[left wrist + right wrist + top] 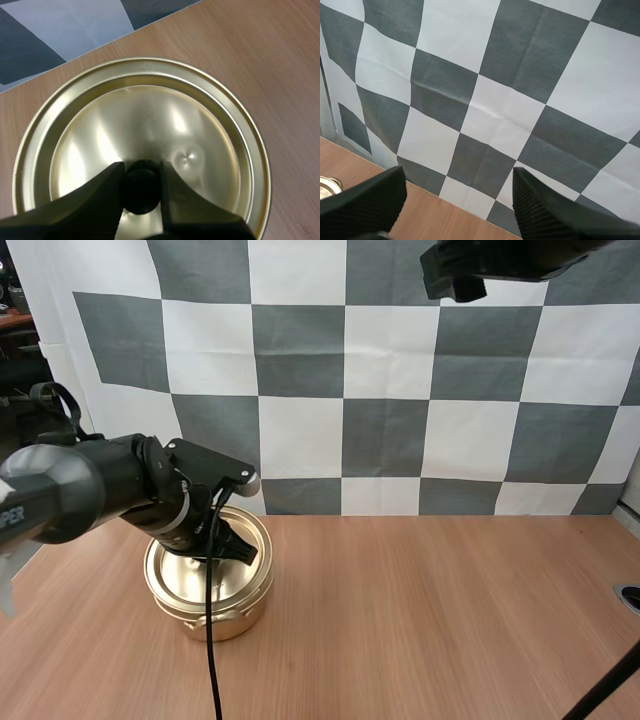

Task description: Open the pot, put the car inside, and close it

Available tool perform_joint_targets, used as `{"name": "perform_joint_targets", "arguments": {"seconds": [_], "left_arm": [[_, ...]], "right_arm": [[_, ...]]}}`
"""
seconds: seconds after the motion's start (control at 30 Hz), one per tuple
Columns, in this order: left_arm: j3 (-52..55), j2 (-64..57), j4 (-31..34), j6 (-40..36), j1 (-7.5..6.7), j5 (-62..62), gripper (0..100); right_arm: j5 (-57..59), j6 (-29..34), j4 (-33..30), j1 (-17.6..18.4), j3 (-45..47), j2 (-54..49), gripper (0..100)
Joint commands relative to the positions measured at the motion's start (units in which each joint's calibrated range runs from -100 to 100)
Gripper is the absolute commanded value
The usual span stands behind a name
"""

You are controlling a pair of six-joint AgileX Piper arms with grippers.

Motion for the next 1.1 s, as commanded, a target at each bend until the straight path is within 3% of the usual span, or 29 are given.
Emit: {"name": "perform_joint_targets", "arguments": {"seconds": [0.0,1.07], "left_arm": [[0.00,0.02,0.03,-0.05,-0.01,0.06,0],[0.00,5.72,0.67,-0.58,-0.01,1.44,0]], "right_arm": [[0.03,0.07,-0.06,-0.05,0.01,0.02,100],[0.03,0.06,0.61,-0.05,0.01,-0.01,100]]}}
